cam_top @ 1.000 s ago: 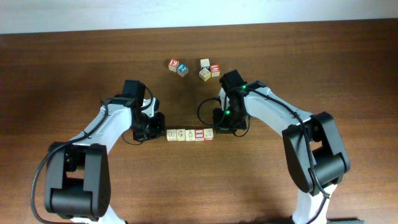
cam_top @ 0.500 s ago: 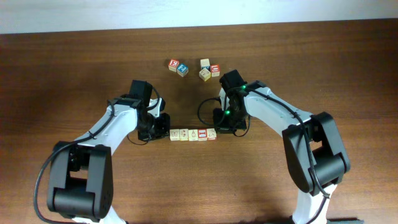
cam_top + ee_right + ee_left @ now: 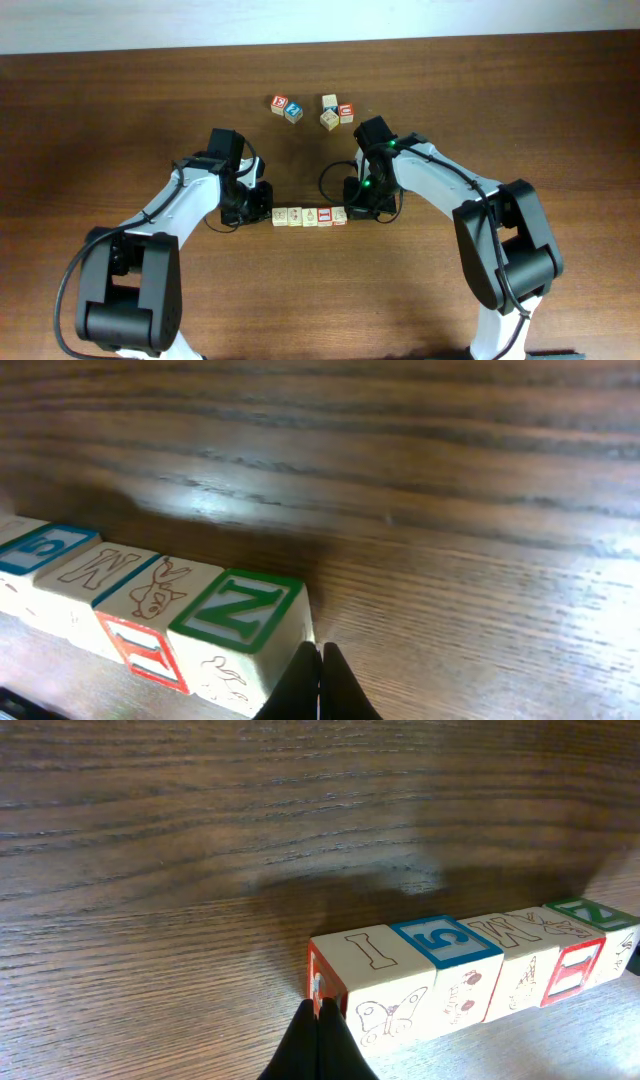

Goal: Rotate 5 blocks
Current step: 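Close both grippers inward, squeezing the five-block row from both ends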

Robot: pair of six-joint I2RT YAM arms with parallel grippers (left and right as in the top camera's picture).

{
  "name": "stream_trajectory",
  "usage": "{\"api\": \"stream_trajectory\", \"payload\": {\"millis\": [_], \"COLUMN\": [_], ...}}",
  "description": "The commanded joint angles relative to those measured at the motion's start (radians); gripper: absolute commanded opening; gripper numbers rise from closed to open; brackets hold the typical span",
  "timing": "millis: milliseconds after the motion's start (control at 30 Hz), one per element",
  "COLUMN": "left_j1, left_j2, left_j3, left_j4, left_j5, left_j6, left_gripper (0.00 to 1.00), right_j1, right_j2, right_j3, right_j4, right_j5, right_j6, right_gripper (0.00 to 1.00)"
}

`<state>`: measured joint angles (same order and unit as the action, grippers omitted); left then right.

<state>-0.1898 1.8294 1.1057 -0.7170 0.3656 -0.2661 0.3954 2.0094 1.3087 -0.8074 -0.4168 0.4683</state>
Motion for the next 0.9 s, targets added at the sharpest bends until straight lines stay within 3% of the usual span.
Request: {"api": "stream_trajectory", "payload": {"millis": [0, 867], "left_j1": [-0.001, -0.004], "left_j2": [0.007, 0.007], "left_j3": [0.008, 0.008], "left_j4": [0.002, 0.002], "left_j5": [-0.007, -0.006], "left_j6": [0.005, 0.006], "left_gripper": [0.00, 0.00], "right_j1": [0.002, -0.029], "right_j2": [-0.004, -0.004], "right_j3": [-0.009, -0.025], "right_j4": [0.004, 0.042], "right_j5": [0.009, -0.135], "right_j6": [0.046, -0.126], "right_gripper": [0.05, 0.05]}}
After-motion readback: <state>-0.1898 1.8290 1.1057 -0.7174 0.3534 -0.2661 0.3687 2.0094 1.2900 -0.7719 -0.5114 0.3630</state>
